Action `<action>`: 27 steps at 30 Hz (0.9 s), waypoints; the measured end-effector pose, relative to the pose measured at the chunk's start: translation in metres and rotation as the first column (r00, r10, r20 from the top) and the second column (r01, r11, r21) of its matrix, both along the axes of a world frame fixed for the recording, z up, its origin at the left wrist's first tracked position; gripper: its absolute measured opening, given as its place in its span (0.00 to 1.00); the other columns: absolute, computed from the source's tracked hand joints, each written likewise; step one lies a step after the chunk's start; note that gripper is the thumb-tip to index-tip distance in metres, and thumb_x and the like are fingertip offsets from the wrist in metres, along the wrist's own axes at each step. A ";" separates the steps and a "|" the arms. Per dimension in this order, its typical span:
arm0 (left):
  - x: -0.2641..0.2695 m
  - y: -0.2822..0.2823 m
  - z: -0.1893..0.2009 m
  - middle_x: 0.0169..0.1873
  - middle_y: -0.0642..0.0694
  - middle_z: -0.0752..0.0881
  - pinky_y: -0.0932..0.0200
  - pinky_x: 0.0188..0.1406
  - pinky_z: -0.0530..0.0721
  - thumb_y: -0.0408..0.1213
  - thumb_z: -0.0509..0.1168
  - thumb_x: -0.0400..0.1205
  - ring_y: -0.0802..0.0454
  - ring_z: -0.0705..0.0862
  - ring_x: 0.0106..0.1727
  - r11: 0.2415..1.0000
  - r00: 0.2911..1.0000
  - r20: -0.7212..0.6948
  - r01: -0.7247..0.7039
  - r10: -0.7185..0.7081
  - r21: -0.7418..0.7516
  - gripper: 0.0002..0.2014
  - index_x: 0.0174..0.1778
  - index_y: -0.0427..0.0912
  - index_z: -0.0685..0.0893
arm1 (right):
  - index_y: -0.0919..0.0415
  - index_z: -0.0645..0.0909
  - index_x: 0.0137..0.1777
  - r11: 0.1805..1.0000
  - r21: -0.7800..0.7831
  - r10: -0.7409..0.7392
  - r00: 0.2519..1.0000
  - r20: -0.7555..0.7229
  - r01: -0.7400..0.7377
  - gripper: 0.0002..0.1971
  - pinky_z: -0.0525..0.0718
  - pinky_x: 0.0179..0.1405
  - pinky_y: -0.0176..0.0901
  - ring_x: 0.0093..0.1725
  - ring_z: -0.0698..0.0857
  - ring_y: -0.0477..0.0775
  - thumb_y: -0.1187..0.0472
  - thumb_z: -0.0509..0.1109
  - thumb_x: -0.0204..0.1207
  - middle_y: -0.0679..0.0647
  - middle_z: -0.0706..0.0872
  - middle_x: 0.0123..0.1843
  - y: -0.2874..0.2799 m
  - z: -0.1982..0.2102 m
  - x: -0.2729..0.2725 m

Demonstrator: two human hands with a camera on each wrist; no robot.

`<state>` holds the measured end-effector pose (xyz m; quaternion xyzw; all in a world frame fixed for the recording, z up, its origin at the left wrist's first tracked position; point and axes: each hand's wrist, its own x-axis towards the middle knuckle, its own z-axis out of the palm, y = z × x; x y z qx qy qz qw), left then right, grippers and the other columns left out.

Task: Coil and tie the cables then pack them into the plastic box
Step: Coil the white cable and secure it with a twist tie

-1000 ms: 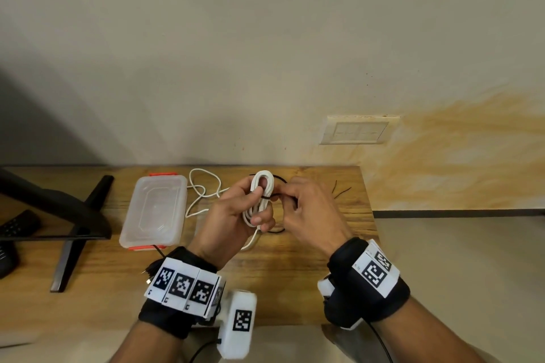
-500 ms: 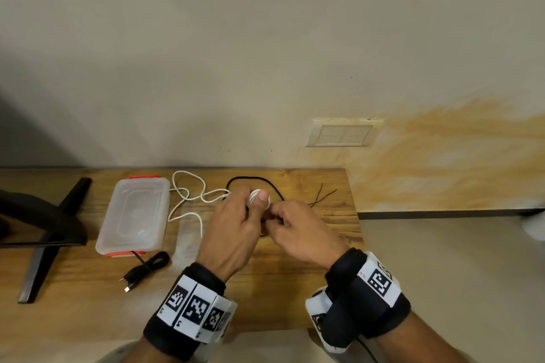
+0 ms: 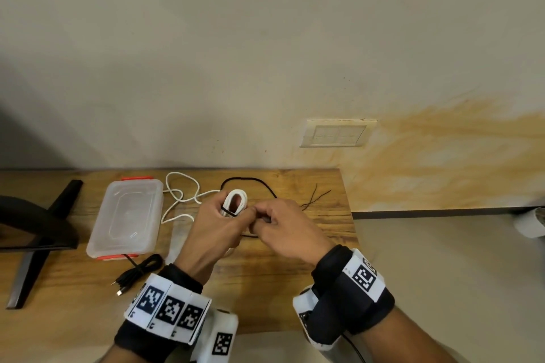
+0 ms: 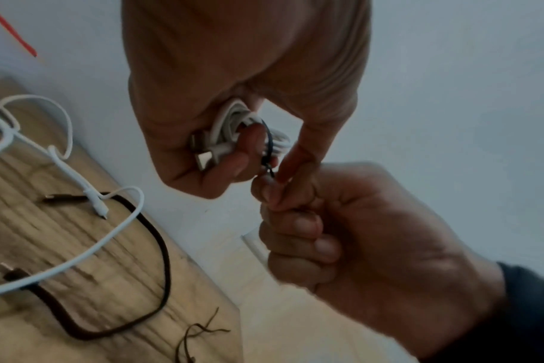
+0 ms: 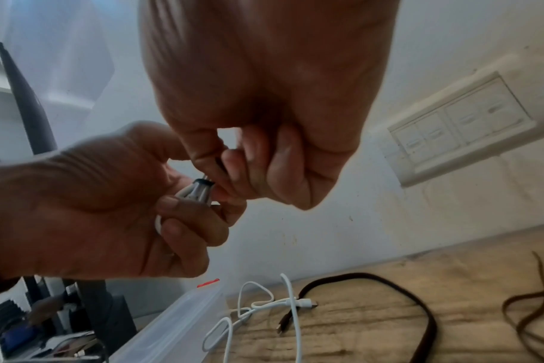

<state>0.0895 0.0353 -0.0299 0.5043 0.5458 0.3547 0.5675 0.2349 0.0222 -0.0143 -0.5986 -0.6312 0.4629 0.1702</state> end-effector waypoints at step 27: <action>-0.005 -0.001 0.006 0.29 0.40 0.74 0.47 0.29 0.75 0.53 0.63 0.86 0.43 0.72 0.30 0.979 0.988 -0.141 0.085 -0.059 0.187 0.19 0.43 0.38 0.71 | 0.57 0.86 0.32 0.966 0.258 -0.029 1.000 -0.001 0.028 0.16 0.78 0.30 0.41 0.30 0.80 0.53 0.64 0.66 0.82 0.55 0.87 0.32 -0.008 0.001 0.005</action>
